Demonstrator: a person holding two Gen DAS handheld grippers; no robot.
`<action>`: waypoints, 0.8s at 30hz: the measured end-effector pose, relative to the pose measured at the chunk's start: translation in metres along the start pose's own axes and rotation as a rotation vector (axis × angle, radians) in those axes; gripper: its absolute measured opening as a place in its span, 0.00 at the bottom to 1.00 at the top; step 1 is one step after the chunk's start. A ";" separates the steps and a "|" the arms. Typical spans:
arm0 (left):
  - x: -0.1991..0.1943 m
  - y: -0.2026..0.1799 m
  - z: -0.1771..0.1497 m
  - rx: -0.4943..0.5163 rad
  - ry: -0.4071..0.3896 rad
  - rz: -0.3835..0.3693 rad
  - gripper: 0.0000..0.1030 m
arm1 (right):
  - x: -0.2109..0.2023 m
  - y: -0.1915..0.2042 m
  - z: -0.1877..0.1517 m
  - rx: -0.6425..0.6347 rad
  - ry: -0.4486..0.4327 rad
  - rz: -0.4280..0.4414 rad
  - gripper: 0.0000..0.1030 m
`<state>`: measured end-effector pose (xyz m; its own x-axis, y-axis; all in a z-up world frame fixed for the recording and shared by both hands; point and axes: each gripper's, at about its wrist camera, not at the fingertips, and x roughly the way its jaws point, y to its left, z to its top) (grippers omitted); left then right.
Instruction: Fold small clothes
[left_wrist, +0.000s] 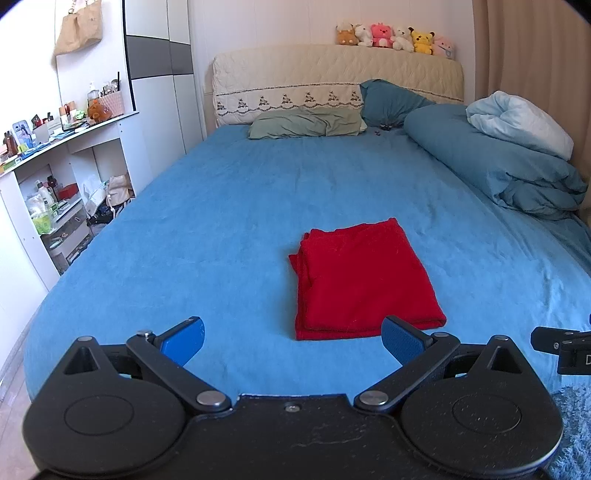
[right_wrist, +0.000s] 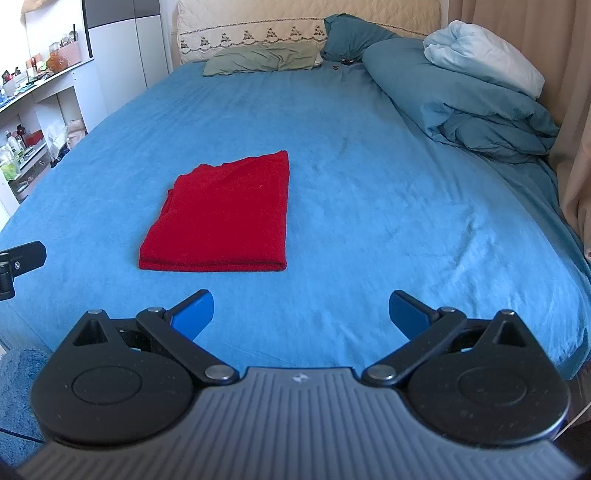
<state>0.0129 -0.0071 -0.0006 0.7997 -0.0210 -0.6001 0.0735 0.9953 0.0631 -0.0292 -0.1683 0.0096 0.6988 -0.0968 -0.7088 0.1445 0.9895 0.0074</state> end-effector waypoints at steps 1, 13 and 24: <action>0.000 0.000 0.000 0.001 0.000 0.001 1.00 | 0.000 0.000 0.000 0.000 -0.001 0.000 1.00; 0.001 -0.002 0.002 -0.005 0.004 -0.012 1.00 | 0.000 0.001 -0.001 0.001 0.000 0.000 1.00; 0.001 0.000 0.002 -0.008 0.008 -0.003 1.00 | -0.001 0.003 -0.001 0.004 0.002 -0.002 1.00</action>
<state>0.0153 -0.0074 0.0005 0.7945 -0.0233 -0.6068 0.0712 0.9959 0.0551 -0.0305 -0.1648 0.0094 0.6971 -0.0990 -0.7101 0.1487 0.9888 0.0081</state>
